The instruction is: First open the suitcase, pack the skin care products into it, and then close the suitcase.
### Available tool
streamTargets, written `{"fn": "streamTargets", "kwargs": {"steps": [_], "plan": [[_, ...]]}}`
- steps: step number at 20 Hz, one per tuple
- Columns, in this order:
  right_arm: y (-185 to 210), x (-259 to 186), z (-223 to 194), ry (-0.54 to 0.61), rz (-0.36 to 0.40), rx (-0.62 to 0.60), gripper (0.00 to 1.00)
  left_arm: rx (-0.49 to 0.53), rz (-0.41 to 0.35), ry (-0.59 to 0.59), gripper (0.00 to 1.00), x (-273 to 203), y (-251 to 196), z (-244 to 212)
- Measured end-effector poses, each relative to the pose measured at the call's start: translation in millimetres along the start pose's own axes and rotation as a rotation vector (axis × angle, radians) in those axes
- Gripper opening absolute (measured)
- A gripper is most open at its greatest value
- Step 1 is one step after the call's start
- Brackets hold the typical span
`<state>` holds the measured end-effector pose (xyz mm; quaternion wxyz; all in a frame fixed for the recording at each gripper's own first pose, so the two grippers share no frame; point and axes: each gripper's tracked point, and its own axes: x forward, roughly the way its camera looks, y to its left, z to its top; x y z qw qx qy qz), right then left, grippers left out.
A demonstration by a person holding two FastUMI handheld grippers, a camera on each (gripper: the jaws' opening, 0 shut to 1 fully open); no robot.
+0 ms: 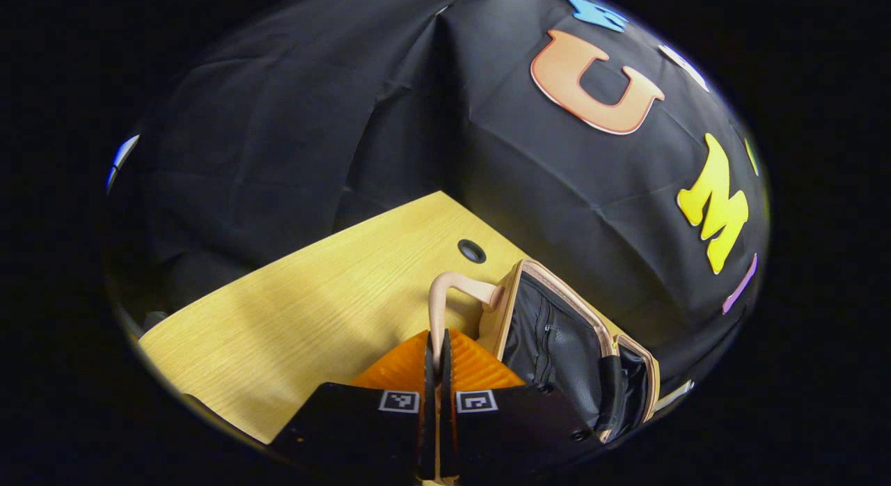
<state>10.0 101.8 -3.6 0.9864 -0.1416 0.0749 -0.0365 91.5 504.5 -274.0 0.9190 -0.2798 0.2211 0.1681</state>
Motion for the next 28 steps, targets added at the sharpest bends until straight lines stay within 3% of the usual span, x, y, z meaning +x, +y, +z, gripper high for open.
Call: {"fn": "streamTargets", "kwargs": {"steps": [4, 5, 6, 7, 8, 9, 10, 11, 12, 13, 14, 17, 22, 28], "plan": [[9, 0, -6, 0.01, 0.033, 0.0, 0.79, 0.142, 0.083, 0.009, 0.27, -6, 6, 2], [7, 1, -6, 0.009, 0.034, 0.01, 0.79, 0.184, 0.087, -0.007, 0.19, -12, 0, 6], [6, 2, -9, 0.008, 0.035, 0.023, 0.79, 0.212, 0.059, -0.037, 0.34, -21, -17, 14], [3, 4, -10, 0.007, 0.033, 0.038, 0.79, 0.236, 0.038, -0.085, 0.56, -34, -35, 24], [-1, 6, -10, 0.003, 0.034, 0.054, 0.79, 0.267, 0.035, -0.131, 0.68, -46, -53, 35], [-6, 8, -11, 0.0, 0.029, 0.071, 0.79, 0.307, 0.03, -0.175, 0.63, -60, -76, 43], [-13, 10, -11, -0.005, 0.024, 0.091, 0.79, 0.353, 0.02, -0.224, 0.84, -77, -98, 47], [-20, 12, -15, -0.006, 0.019, 0.113, 0.79, 0.418, 0.015, -0.272, 0.84, -96, -122, 50], [-26, 12, -17, -0.008, 0.019, 0.132, 0.79, 0.486, 0.009, -0.323, 0.97, -116, -145, 51], [-34, 12, -22, -0.006, 0.017, 0.144, 0.79, 0.54, 0.016, -0.374, 0.91, -131, -167, 53], [-39, 11, -27, -0.003, 0.021, 0.154, 0.79, 0.571, 0.008, -0.397, 0.99, -143, -195, 49], [-59, 6, -48, 0.013, 0.047, 0.165, 0.79, 0.538, -0.028, -0.437, 0.99, -186, -264, 21], [-102, 2, -91, 0.061, 0.064, 0.17, 0.79, 0.528, -0.103, -0.395, 0.99, -211, -352, -71], [-154, 1, -138, 0.123, 0.048, 0.179, 0.79, 0.605, -0.221, -0.311, 0.99, -216, -446, -178]]}}
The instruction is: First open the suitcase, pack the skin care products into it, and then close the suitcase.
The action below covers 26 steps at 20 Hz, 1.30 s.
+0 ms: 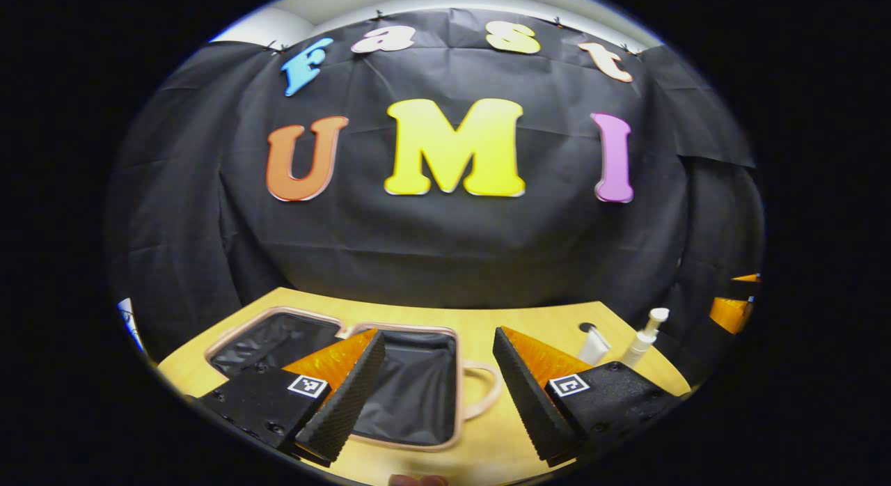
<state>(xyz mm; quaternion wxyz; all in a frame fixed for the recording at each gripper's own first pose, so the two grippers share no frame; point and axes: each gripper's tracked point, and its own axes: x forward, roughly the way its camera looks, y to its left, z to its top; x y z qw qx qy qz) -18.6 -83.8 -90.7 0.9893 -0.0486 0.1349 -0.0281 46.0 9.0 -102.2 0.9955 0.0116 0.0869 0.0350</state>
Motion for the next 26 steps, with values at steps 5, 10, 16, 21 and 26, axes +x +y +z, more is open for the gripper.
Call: {"fn": "streamTargets", "kwargs": {"steps": [5, 10, 16, 21, 26], "plan": [[-42, -2, -25, 0.05, -0.023, -0.012, 0.78, 0.064, -0.13, 0.035, 1.0, 9, -101, -38], [-83, -11, -45, 0.095, -0.094, -0.003, 0.79, 0.063, -0.201, 0.132, 1.0, 43, -161, -99], [-112, -21, -62, 0.151, -0.132, -0.03, 0.77, 0.048, -0.178, 0.221, 1.0, 90, -179, -159], [-114, -19, -68, 0.169, -0.122, -0.038, 0.79, 0.033, -0.19, 0.271, 1.0, 121, -184, -179], [-89, 21, -88, 0.187, -0.041, 0.024, 0.79, 0.056, -0.238, 0.328, 0.83, 136, -190, -193]]}}
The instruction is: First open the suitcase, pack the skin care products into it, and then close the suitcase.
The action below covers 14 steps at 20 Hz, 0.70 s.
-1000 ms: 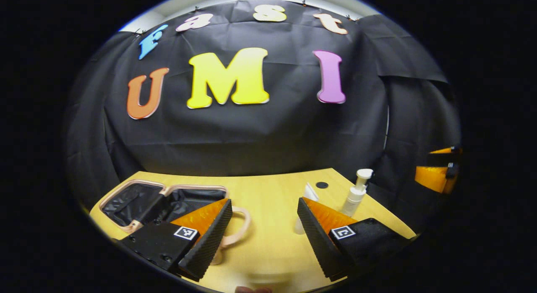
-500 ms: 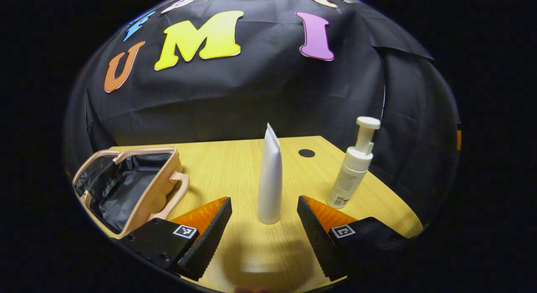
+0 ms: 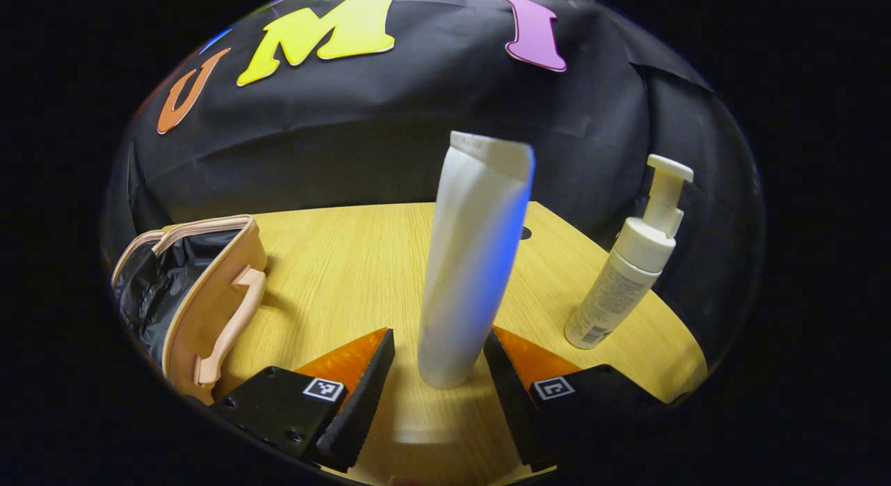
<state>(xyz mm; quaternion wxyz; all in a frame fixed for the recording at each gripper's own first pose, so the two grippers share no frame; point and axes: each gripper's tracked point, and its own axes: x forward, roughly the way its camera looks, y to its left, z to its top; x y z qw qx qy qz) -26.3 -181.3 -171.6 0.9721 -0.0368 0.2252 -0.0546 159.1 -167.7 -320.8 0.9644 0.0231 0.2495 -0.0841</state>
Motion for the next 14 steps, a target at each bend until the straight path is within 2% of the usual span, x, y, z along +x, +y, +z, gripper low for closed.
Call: {"fn": "streamTargets", "kwargs": {"steps": [3, 6, 9, 14], "plan": [[32, 43, -12, 0.009, 0.079, 0.007, 0.79, 0.031, -0.015, 0.011, 0.72, 4, -1, -1], [61, 76, -30, 0.041, 0.166, -0.009, 0.79, 0.04, -0.029, 0.021, 0.51, 3, -2, -2], [78, 100, -40, 0.056, 0.209, -0.017, 0.79, 0.005, -0.049, 0.042, 0.48, -12, 1, -3], [104, 133, -37, 0.034, 0.229, 0.022, 0.8, -0.002, -0.045, 0.033, 0.48, -73, 17, 18]]}}
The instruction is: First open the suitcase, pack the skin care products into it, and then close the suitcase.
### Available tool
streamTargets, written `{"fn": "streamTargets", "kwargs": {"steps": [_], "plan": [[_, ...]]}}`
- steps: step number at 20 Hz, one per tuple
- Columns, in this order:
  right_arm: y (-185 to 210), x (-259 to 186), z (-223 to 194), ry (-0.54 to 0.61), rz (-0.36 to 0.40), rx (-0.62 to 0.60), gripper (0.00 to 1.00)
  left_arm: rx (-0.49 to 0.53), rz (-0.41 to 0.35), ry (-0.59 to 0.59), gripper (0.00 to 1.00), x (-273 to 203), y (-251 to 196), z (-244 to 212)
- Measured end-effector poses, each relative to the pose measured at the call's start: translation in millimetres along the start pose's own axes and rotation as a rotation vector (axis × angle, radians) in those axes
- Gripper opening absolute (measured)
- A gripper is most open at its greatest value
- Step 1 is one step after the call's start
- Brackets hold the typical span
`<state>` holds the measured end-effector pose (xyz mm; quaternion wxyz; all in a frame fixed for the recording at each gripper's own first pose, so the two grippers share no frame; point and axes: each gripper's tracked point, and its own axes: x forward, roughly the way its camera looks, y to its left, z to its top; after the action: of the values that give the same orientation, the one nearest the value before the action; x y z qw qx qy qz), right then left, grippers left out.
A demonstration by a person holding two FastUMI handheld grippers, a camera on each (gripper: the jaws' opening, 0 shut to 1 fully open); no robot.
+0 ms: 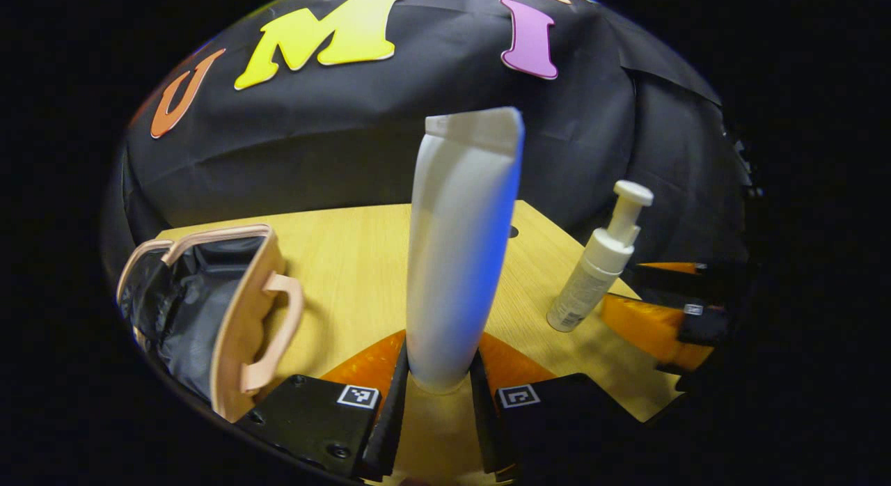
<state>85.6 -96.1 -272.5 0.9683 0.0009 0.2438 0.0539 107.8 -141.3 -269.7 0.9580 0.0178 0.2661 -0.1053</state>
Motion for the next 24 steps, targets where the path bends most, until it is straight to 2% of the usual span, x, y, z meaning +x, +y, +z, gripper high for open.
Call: {"fn": "streamTargets", "kwargs": {"steps": [3, 8, 9, 10, 12, 14, 15, 16, 20, 24], "plan": [[3, 22, -8, 0.012, -0.008, 0.046, 0.78, -0.045, 0.013, 0.02, 0.48, -42, 12, 3], [1, 44, -18, 0.029, -0.05, 0.139, 0.78, -0.072, 0.113, 0.036, 0.48, -95, 59, 2], [1, 48, -17, 0.027, -0.055, 0.145, 0.68, -0.081, 0.135, 0.044, 0.48, -101, 71, -1], [2, 50, -16, 0.023, -0.056, 0.149, 0.65, -0.091, 0.157, 0.056, 0.48, -108, 85, -4], [0, 53, -14, 0.018, -0.077, 0.141, 0.67, -0.135, 0.184, 0.064, 0.48, -120, 105, -5], [-3, 60, -12, 0.01, -0.098, 0.132, 0.59, -0.154, 0.209, 0.069, 0.48, -130, 125, -6], [-2, 60, -11, 0.009, -0.103, 0.13, 0.51, -0.152, 0.222, 0.072, 0.48, -137, 136, -5], [-2, 60, -10, 0.011, -0.109, 0.12, 0.54, -0.152, 0.232, 0.074, 0.48, -143, 148, -5], [7, 48, -2, 0.044, -0.096, 0.143, 0.46, -0.238, 0.229, 0.085, 0.48, -151, 187, -1], [30, 7, 32, 0.016, -0.056, 0.134, 0.46, -0.202, 0.181, 0.079, 0.48, -148, 227, 20]]}}
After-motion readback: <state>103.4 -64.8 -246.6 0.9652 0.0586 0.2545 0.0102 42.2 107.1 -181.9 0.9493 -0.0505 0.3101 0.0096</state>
